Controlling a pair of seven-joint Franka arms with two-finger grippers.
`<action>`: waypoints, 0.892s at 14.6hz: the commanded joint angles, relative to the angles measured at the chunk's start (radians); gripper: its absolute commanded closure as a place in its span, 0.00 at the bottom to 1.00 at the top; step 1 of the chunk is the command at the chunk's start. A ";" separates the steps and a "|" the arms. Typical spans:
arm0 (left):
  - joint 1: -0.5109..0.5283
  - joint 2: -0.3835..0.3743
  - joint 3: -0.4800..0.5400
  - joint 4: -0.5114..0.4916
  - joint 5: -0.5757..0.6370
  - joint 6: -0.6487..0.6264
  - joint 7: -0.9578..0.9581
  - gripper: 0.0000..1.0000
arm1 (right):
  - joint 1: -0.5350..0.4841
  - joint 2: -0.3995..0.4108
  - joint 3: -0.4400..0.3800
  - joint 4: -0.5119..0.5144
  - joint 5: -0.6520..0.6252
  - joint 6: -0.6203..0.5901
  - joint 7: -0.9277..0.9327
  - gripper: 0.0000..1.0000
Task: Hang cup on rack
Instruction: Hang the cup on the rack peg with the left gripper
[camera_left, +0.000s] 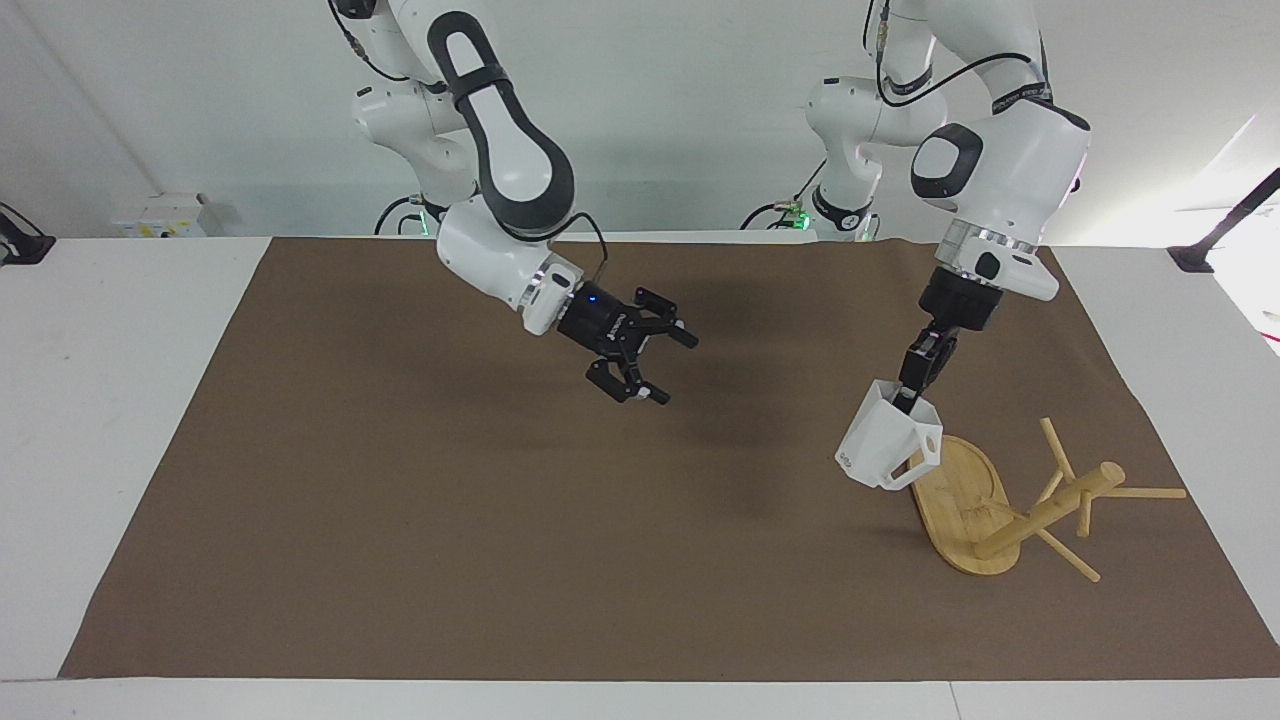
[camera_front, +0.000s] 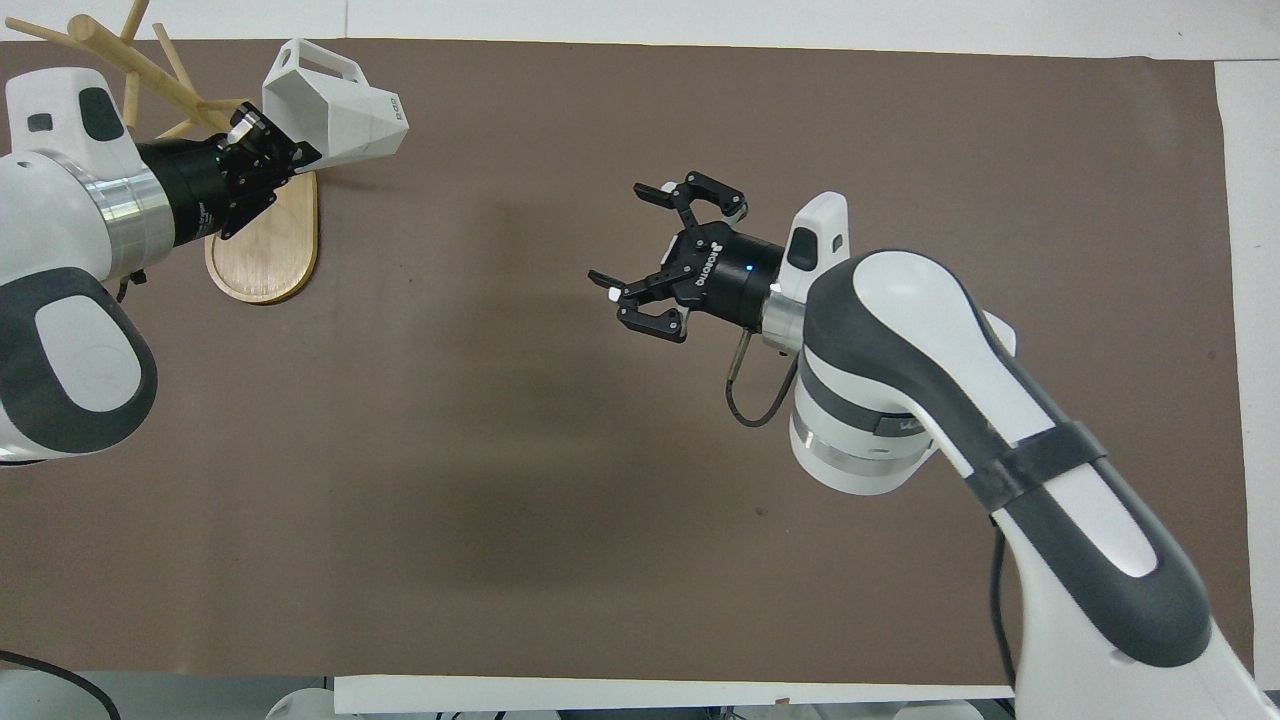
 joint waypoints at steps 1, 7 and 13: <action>0.006 0.065 -0.012 -0.008 -0.084 0.139 -0.006 1.00 | -0.065 -0.020 0.011 -0.013 -0.123 -0.020 0.001 0.00; 0.004 0.122 -0.015 -0.009 -0.162 0.267 -0.005 1.00 | -0.117 0.015 0.005 0.065 -0.433 -0.023 0.252 0.00; 0.022 0.111 -0.012 -0.062 -0.170 0.263 -0.005 1.00 | -0.312 0.040 0.005 0.192 -0.677 -0.309 0.392 0.00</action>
